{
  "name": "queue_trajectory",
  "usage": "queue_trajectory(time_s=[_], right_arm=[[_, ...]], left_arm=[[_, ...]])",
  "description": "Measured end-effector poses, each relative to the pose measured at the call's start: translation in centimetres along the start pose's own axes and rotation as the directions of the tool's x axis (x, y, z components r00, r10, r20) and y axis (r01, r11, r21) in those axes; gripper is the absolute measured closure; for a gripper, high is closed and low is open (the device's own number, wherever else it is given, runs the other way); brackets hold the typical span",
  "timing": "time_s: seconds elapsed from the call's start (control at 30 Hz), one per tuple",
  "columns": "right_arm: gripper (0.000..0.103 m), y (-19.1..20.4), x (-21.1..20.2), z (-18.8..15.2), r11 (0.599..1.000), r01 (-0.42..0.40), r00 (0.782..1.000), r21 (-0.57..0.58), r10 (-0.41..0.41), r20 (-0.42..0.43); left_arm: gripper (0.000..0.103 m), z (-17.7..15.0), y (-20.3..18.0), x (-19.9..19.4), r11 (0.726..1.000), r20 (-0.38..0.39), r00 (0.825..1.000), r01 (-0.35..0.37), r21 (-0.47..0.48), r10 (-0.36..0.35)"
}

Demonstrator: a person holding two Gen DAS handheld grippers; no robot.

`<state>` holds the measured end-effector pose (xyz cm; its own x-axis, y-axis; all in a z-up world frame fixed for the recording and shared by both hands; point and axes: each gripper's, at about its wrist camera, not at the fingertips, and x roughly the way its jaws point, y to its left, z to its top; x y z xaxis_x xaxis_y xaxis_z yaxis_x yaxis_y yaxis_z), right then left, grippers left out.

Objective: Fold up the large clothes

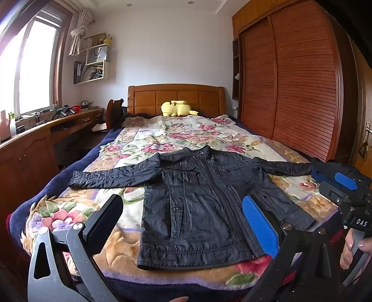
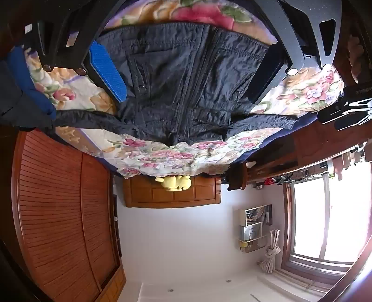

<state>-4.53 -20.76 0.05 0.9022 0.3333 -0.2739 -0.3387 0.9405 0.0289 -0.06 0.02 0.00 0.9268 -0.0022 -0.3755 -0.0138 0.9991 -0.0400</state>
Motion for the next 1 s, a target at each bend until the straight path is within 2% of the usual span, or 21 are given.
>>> queue_trajectory(time_s=[1.0], right_arm=[[0.0, 0.17, -0.19, 0.05, 1.0, -0.001, 1.0, 0.005, 0.001, 0.003]], left_arm=[[0.0, 0.1, -0.46, -0.78, 1.0, 0.005, 1.0, -0.015, 0.026, 0.015]])
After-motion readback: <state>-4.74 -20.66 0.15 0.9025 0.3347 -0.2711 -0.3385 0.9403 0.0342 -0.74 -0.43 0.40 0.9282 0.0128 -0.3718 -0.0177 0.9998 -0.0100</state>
